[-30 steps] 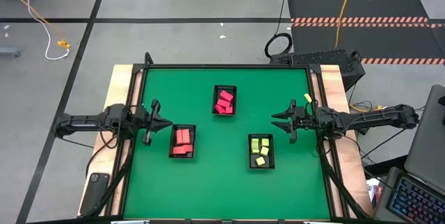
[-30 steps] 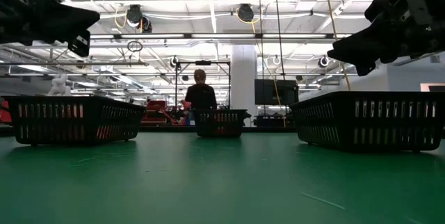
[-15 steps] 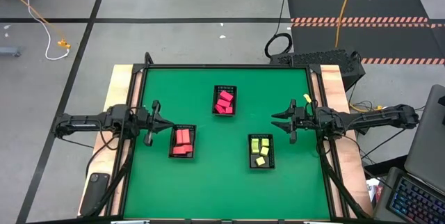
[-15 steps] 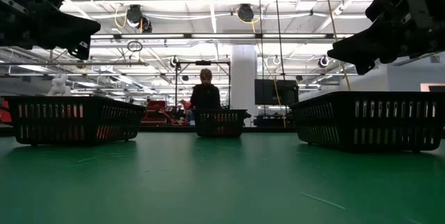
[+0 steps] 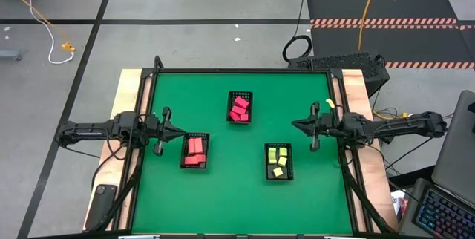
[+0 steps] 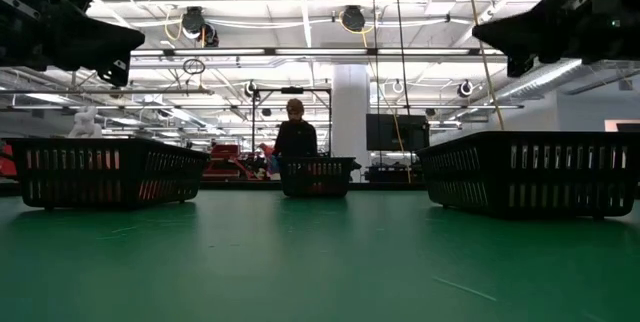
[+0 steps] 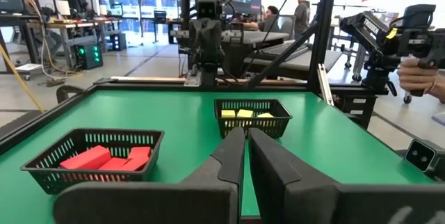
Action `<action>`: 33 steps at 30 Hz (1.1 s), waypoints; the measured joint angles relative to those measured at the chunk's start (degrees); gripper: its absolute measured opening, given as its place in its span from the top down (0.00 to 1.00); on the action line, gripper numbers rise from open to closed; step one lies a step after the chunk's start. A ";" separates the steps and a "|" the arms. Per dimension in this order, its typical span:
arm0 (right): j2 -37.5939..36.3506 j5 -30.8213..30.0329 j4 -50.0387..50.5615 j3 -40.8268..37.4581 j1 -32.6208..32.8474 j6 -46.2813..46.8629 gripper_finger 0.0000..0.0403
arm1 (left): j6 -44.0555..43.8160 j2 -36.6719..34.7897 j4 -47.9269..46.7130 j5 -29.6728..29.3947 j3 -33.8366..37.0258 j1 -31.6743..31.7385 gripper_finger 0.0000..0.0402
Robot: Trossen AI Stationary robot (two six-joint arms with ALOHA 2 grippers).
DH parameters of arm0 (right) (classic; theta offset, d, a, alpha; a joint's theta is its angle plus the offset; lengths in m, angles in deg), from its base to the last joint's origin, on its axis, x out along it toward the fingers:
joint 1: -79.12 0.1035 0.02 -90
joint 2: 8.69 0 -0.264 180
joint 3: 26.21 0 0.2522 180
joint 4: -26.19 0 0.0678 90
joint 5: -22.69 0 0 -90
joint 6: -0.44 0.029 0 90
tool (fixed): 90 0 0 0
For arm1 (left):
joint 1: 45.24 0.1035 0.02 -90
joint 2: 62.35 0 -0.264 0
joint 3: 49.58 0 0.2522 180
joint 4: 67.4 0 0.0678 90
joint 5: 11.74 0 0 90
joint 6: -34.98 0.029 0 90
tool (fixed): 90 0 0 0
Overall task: Sort & place blocks by color
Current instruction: Return to Home Position
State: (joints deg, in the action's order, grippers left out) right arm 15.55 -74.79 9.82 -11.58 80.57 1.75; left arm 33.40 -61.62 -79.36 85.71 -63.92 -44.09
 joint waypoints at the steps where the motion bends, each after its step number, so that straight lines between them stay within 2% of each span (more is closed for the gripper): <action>1: -0.35 0.00 -0.93 0.00 0.00 -0.61 0.97 | -0.34 0.00 -0.01 0.00 0.00 0.00 0.94; 4: -2.24 -0.10 0.50 0.00 0.00 -1.50 0.99 | -1.40 0.00 -0.02 0.00 0.00 0.00 0.94; 22: -19.56 0.21 26.66 0.00 0.05 7.15 1.00 | -0.59 0.00 -0.04 0.00 0.00 0.00 0.94; 33: -21.81 5.05 28.53 0.00 0.15 8.16 1.00 | -1.90 0.02 -0.04 -0.02 0.00 -0.01 0.94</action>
State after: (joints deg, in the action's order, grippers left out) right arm -6.26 -69.75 38.35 -11.58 80.72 9.92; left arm 31.50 -61.60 -79.40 85.68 -63.92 -44.10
